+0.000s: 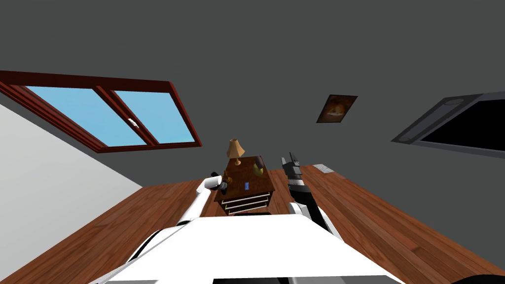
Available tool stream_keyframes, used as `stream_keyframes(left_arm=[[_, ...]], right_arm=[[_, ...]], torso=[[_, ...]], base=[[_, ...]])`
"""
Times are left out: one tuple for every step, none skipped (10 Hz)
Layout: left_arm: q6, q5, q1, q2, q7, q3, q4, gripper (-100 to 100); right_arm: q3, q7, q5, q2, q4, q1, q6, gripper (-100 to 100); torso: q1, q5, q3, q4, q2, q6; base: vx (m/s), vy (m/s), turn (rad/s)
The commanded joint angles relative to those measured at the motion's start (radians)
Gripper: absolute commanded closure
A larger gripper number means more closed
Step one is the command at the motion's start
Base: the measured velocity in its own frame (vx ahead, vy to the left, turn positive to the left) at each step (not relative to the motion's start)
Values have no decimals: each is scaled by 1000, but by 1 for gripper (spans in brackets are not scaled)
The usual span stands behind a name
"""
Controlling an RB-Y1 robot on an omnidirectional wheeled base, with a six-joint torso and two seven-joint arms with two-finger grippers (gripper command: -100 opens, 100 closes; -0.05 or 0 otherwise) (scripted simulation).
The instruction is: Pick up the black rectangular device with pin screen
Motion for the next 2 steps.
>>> stream_keyframes(left_arm=[[0, 0, 0, 0, 0, 0, 0, 100], [3, 0, -1, 0, 2, -1, 0, 0]], right_arm=[[0, 0, 0, 0, 0, 0, 0, 0], [0, 0, 0, 0, 0, 0, 0, 0]], torso=[[0, 0, 0, 0, 0, 0], [0, 0, -1, 0, -1, 0]], base=[[-19, 7, -9], [0, 0, 0]])
